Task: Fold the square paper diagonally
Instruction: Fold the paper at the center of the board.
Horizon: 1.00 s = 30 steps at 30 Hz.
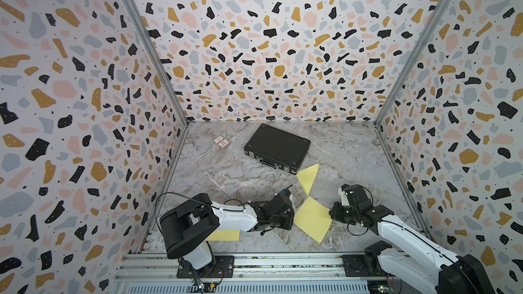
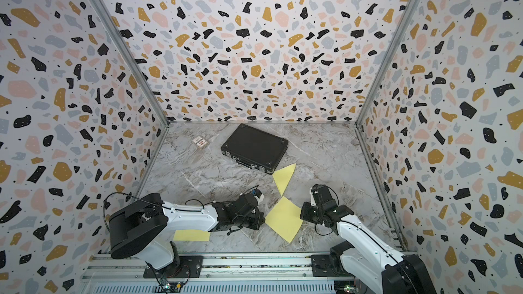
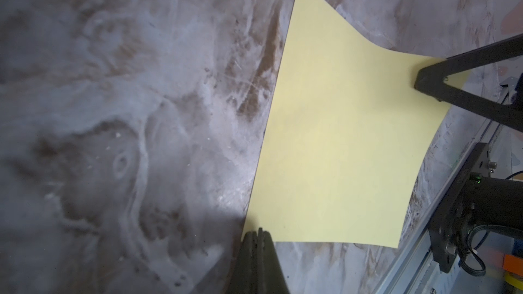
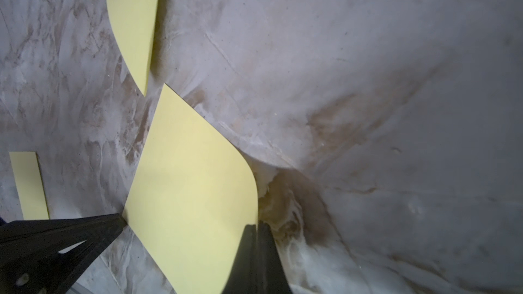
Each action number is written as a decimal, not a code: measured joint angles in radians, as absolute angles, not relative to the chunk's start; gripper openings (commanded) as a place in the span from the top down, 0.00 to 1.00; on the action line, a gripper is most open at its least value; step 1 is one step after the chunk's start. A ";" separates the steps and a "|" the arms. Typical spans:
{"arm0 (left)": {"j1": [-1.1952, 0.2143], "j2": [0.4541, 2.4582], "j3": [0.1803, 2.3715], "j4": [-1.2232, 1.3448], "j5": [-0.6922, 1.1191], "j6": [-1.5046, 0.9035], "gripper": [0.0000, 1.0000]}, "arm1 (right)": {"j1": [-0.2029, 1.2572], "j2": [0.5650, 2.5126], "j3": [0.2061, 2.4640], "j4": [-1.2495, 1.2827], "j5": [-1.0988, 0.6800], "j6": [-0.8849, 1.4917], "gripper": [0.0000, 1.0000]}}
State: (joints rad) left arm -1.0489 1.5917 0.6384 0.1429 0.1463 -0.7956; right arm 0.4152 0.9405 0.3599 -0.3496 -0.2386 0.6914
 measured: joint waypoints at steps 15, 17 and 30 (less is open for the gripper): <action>-1.048 1.599 0.679 0.142 0.150 -0.776 0.94 | 0.415 0.939 0.360 -0.350 -0.239 0.692 1.00; -1.048 1.612 0.685 0.142 0.149 -0.775 0.94 | 0.415 0.939 0.360 -0.350 -0.239 0.692 1.00; -1.042 1.647 0.685 0.159 0.142 -0.774 0.99 | 0.415 0.905 0.360 -0.364 -0.255 0.696 1.00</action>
State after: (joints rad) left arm -1.0424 1.6470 0.6846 0.1593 0.1417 -0.7742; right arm 0.4152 0.9054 0.3603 -0.3641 -0.2554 0.6960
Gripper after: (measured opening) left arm 0.052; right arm 0.042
